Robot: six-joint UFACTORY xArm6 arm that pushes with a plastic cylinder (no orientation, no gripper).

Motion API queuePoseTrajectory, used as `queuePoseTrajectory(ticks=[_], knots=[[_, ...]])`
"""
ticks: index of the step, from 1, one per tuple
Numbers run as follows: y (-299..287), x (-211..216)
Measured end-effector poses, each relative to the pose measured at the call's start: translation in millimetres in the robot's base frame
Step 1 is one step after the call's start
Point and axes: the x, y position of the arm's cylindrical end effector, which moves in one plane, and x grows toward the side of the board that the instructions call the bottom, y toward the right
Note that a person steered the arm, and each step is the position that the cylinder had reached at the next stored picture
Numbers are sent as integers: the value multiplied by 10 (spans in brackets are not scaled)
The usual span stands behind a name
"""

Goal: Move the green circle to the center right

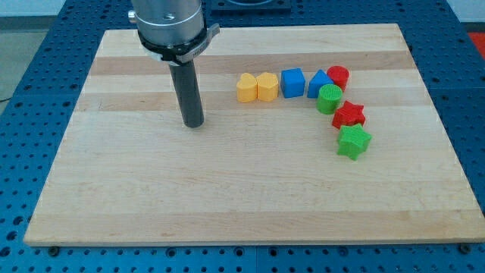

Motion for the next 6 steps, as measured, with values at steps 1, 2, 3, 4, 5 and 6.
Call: queuePoseTrajectory(ticks=[1,2,3,4,5,6], knots=[[175,-143],[268,-262],[266,-243],[266,-234],[279,-234],[709,-235]])
